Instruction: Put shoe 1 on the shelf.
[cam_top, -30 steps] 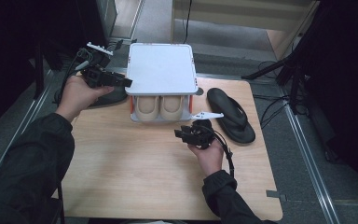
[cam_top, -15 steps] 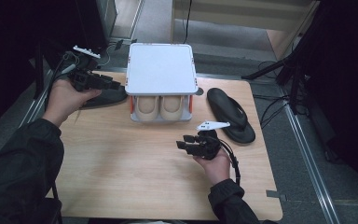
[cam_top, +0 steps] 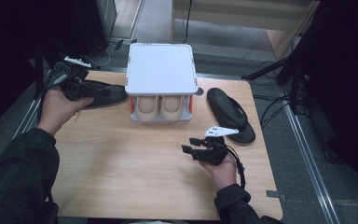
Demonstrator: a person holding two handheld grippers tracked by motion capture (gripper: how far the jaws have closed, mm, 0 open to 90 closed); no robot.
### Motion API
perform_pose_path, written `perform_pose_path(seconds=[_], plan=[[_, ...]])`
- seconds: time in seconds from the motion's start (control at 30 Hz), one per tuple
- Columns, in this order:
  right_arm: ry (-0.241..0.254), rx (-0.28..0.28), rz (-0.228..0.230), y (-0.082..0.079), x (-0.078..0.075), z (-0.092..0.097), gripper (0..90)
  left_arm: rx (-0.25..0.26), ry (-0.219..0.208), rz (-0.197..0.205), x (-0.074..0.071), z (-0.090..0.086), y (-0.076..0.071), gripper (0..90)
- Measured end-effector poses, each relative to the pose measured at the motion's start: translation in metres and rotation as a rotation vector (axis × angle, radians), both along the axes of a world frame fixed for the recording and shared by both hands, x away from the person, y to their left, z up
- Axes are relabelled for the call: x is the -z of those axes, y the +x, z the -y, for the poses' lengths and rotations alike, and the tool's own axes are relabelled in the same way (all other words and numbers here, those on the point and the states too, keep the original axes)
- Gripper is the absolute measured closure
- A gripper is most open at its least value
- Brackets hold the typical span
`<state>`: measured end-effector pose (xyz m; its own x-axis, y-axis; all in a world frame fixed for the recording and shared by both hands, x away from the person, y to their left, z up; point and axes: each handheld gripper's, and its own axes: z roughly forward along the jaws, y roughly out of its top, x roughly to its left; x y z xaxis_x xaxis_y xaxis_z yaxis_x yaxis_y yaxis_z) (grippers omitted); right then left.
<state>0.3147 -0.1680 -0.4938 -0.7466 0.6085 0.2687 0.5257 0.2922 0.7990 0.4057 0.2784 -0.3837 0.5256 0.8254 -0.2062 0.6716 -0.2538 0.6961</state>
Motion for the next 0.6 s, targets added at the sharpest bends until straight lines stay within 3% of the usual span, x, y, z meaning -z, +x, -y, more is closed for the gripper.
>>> perform_pose_path(seconds=[0.37, 0.6], plan=[[-0.009, 0.004, -0.001, 0.005, 0.003, 0.003, 52.5, -0.027, 0.027, -0.049, 0.027, -0.005, 0.006, 64.0], [-0.006, 0.003, 0.002, 0.005, 0.001, 0.003, 53.1, -0.056, 0.035, -0.044, 0.041, -0.007, 0.011, 76.1]])
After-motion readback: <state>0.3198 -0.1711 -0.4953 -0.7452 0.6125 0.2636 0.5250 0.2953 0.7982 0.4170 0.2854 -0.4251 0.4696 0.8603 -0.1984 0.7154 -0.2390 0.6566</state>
